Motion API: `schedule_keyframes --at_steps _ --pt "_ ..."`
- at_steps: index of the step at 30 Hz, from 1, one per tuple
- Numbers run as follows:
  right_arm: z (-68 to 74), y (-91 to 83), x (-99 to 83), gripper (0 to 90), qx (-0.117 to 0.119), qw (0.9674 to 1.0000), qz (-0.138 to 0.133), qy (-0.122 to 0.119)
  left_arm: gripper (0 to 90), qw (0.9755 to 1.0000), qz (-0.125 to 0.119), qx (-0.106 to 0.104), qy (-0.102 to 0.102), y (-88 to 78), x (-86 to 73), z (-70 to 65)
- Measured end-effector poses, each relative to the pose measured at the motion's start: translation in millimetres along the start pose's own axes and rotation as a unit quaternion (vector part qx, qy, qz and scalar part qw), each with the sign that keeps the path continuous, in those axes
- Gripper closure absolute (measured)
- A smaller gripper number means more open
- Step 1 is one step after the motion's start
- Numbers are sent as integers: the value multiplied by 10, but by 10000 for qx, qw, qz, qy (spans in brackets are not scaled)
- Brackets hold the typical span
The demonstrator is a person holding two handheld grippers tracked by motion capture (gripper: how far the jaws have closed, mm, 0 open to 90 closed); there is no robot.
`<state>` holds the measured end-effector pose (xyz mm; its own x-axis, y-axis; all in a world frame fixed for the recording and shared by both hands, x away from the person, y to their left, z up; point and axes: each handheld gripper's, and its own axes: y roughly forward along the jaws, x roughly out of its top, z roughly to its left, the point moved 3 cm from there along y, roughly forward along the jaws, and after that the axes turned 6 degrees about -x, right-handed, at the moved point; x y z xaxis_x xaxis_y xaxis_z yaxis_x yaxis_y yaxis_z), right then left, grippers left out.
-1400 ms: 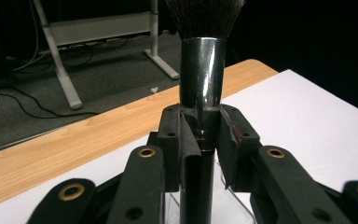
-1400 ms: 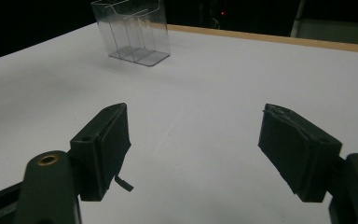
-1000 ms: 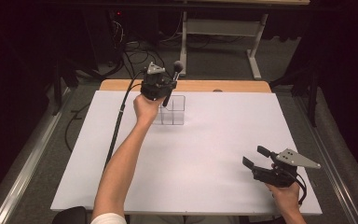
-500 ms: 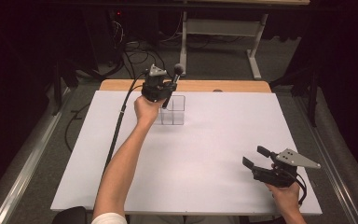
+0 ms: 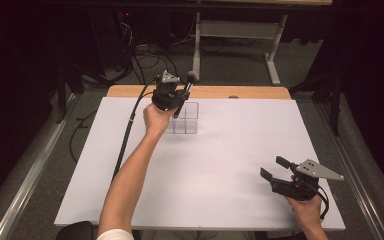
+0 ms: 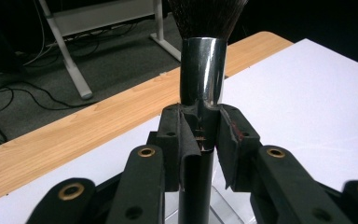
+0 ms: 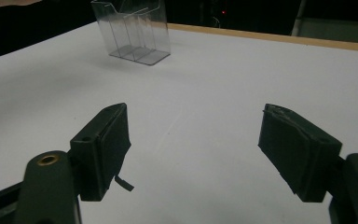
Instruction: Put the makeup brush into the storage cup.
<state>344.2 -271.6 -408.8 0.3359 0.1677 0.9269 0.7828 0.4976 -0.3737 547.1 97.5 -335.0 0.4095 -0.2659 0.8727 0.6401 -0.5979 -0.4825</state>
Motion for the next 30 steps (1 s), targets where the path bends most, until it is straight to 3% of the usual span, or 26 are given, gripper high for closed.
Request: schedule_keyframes --at_steps 30 --pt "13 27 -1 262 21 10000 40 -3 717 9998 193 10 -53 40 -164 31"
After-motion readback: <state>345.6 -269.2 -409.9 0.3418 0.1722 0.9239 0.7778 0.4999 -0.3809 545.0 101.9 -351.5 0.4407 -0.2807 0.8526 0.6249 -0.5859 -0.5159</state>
